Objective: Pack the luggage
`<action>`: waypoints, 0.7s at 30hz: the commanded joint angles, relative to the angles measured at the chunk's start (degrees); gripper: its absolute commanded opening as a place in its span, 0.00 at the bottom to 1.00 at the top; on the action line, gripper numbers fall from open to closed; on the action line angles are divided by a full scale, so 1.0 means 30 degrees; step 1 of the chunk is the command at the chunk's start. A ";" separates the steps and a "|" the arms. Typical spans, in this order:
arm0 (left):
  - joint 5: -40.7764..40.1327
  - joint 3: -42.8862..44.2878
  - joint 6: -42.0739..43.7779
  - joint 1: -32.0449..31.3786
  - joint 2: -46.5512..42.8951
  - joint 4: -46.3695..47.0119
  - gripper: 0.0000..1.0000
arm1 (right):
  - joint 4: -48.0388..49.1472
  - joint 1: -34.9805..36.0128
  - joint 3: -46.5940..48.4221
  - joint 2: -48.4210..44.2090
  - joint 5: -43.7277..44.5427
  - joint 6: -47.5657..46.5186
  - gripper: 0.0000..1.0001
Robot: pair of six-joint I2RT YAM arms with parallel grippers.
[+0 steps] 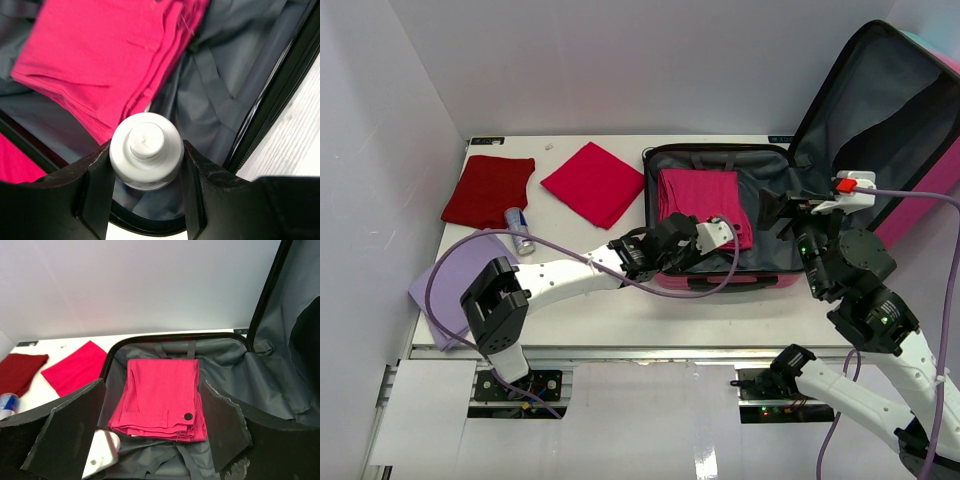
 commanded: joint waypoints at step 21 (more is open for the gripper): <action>0.1925 0.1568 0.0276 -0.1149 0.1452 -0.2482 0.73 | 0.0677 0.0264 0.0236 -0.1190 0.0098 0.0410 0.82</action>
